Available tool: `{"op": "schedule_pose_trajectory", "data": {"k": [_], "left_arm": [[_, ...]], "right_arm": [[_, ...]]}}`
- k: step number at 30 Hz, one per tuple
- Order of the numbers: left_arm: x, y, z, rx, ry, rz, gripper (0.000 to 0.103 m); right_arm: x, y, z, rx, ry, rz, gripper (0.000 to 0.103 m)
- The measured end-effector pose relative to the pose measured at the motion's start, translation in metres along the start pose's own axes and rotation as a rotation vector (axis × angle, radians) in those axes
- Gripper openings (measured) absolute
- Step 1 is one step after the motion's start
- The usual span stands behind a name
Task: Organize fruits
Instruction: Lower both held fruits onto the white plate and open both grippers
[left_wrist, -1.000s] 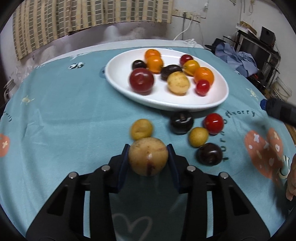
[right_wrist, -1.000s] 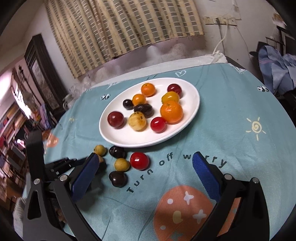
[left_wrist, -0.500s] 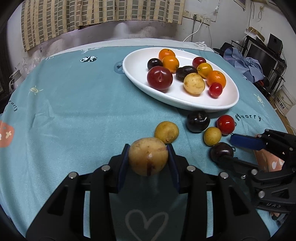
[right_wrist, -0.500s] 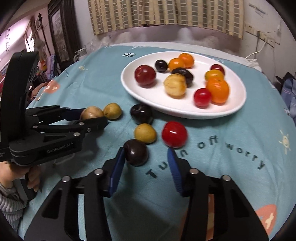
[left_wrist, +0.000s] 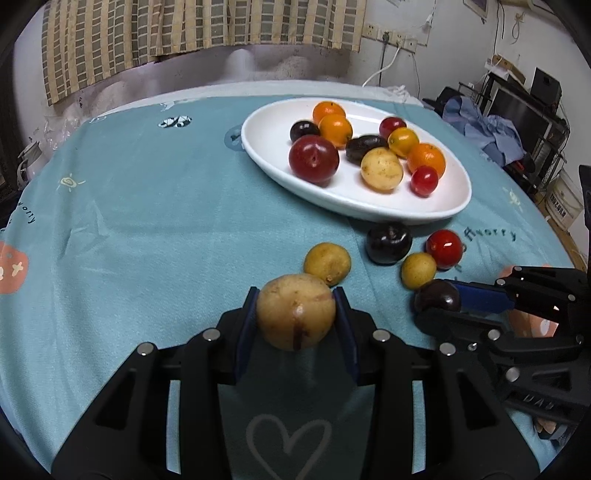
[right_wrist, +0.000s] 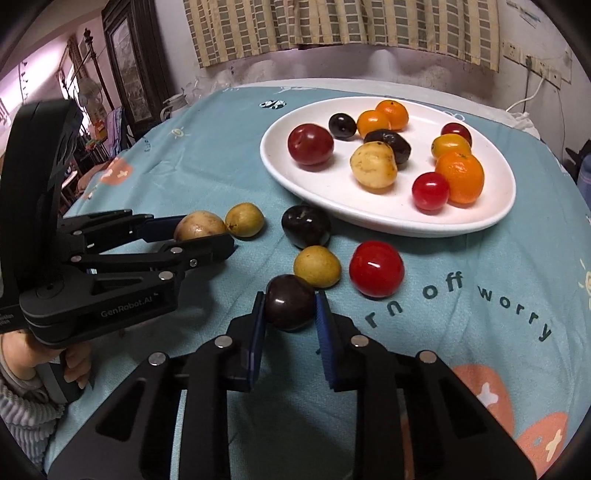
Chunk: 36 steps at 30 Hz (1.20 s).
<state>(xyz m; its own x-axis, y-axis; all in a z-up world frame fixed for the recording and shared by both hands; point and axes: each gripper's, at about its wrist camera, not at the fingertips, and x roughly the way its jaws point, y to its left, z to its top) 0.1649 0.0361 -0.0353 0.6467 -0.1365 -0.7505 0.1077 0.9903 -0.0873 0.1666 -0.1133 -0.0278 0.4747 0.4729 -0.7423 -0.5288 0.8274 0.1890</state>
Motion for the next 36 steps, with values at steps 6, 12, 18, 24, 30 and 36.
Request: {"op": "schedule_pose_trajectory", "data": {"k": [6, 12, 18, 24, 30, 36], "left_arm": [[-0.025, -0.012, 0.015, 0.010, -0.075, -0.050, 0.040], [-0.035, -0.023, 0.064, 0.009, -0.127, -0.054, 0.040], [-0.003, -0.058, 0.087, 0.091, -0.107, -0.078, 0.040], [0.038, -0.057, 0.089, 0.073, -0.038, -0.092, 0.041], [0.039, -0.042, 0.086, 0.026, -0.038, -0.108, 0.059], [-0.002, -0.020, 0.079, -0.046, -0.112, -0.077, 0.070]], "right_arm": [[-0.049, -0.025, 0.012, 0.083, -0.135, -0.016, 0.026], [-0.082, -0.049, 0.044, 0.119, -0.221, -0.053, 0.026], [-0.059, -0.086, 0.090, 0.185, -0.213, -0.070, 0.027], [0.000, -0.099, 0.121, 0.195, -0.131, -0.080, 0.027], [0.027, -0.111, 0.134, 0.265, -0.079, -0.113, 0.036], [-0.041, -0.097, 0.115, 0.281, -0.197, -0.084, 0.061]]}}
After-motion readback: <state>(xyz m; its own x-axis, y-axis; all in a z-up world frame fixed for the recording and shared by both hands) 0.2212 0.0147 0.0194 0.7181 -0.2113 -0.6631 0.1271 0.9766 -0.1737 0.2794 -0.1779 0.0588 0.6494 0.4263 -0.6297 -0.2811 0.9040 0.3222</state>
